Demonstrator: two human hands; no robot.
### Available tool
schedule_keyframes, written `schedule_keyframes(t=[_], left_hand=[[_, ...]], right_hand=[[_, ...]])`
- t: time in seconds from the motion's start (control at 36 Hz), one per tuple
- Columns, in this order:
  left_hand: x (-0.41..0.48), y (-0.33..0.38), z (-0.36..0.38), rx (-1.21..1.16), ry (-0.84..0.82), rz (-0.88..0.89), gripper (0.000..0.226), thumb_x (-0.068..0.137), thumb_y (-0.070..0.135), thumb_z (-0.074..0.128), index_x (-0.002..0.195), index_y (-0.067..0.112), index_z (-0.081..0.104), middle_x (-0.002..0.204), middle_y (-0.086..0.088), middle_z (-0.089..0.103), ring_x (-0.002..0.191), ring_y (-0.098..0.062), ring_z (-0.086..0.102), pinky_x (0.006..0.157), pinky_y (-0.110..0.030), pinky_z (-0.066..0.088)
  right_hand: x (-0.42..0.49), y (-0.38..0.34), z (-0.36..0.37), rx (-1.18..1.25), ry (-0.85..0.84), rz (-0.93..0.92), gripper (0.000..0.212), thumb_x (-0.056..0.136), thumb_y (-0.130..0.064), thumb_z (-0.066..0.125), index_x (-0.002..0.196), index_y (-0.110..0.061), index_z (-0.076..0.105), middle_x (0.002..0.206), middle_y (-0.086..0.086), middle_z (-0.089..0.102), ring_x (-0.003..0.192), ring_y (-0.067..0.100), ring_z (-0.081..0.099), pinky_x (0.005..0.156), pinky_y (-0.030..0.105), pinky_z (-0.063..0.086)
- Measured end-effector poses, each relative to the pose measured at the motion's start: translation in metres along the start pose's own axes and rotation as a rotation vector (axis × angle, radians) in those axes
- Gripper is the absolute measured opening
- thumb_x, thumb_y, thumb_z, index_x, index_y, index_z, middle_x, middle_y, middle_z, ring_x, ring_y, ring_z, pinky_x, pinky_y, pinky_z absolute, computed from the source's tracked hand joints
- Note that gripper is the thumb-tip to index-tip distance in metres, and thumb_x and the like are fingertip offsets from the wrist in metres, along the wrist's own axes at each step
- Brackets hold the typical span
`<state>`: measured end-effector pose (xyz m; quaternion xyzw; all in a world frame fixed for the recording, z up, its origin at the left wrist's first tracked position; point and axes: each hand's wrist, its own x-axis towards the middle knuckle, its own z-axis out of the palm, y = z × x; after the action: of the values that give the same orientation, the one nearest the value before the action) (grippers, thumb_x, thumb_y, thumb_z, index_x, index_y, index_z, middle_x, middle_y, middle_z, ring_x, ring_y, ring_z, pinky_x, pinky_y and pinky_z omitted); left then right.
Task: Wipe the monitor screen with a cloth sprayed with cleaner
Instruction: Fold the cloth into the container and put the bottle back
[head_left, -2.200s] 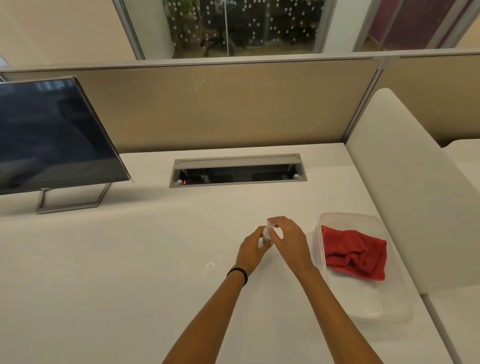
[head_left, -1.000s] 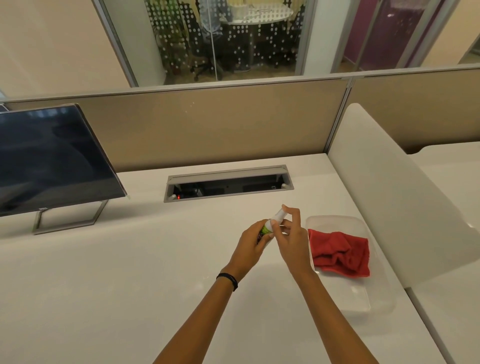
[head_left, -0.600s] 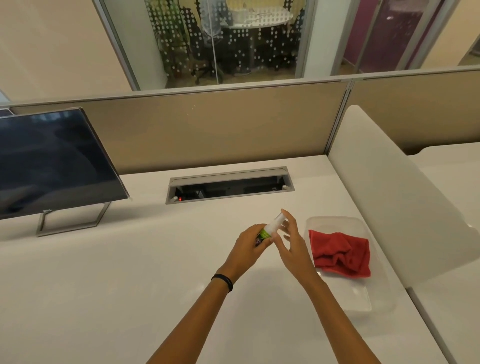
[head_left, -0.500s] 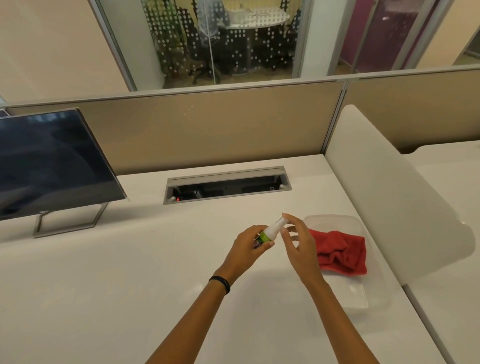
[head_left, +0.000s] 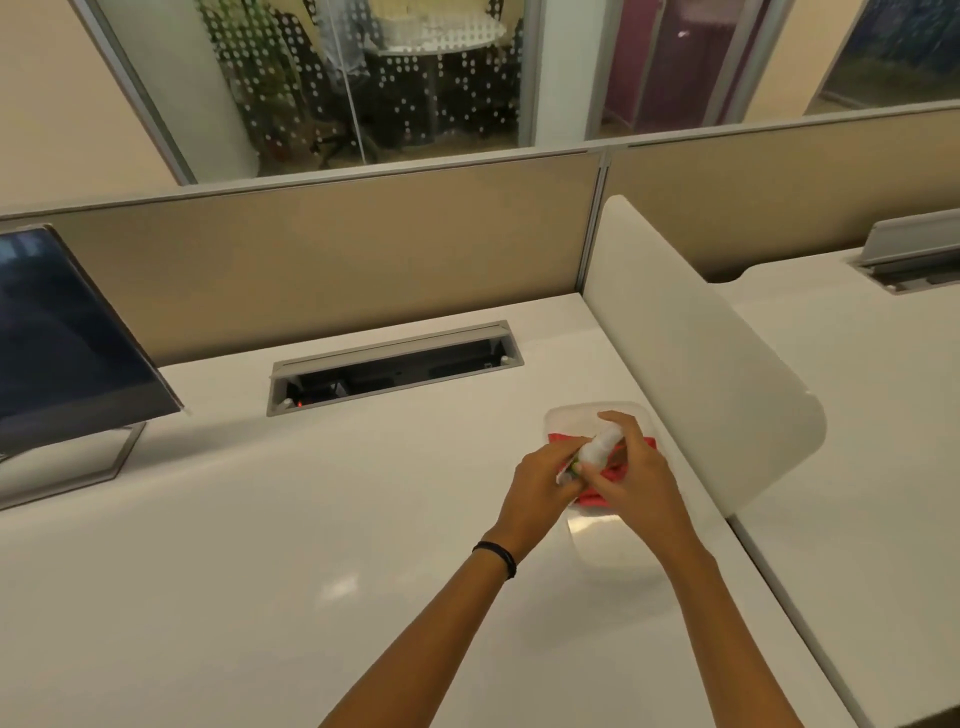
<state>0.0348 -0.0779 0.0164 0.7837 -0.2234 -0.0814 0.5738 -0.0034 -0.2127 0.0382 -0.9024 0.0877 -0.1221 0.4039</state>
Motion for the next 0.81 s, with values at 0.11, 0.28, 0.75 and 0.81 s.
schedule_keyframes(t=[0.11,0.28,0.75,0.81], left_hand=[[0.001,0.007,0.024,-0.041,-0.031,-0.006,0.026,0.089,0.031,0.057,0.114,0.033,0.059,0.109,0.017,0.065,0.098,0.007,0.058,0.086,-0.007,0.045],[-0.003,-0.001,0.033,0.142,-0.141,0.026,0.034,0.09,0.029,0.057,0.123,0.027,0.052,0.122,0.008,0.059,0.108,-0.003,0.053,0.094,-0.015,0.042],[-0.025,-0.037,0.028,0.367,-0.062,-0.32,0.038,0.097,0.03,0.039,0.131,0.014,0.039,0.102,-0.011,0.067,0.09,-0.027,0.063,0.083,-0.034,0.052],[-0.024,-0.038,0.029,0.341,-0.053,-0.33,0.035,0.097,0.027,0.042,0.129,0.014,0.041,0.098,-0.012,0.068,0.085,-0.028,0.065,0.082,-0.035,0.053]], right_hand=[[-0.008,0.011,-0.011,0.039,0.063,0.001,0.051,0.084,-0.035,0.065,0.128,-0.026,0.042,0.106,-0.003,0.062,0.089,0.012,0.061,0.076,0.021,0.052],[-0.016,0.038,-0.012,0.033,0.041,0.043,0.056,0.084,-0.031,0.067,0.13,-0.029,0.035,0.101,-0.006,0.059,0.086,0.012,0.061,0.07,0.012,0.048],[-0.039,0.083,0.009,-0.069,-0.094,0.134,0.064,0.085,-0.02,0.066,0.14,-0.022,0.033,0.124,0.007,0.058,0.11,0.022,0.057,0.089,0.026,0.044],[-0.042,0.084,0.01,-0.058,-0.104,0.137,0.063,0.085,-0.018,0.065,0.139,-0.021,0.034,0.127,0.006,0.056,0.114,0.022,0.054,0.093,0.032,0.045]])
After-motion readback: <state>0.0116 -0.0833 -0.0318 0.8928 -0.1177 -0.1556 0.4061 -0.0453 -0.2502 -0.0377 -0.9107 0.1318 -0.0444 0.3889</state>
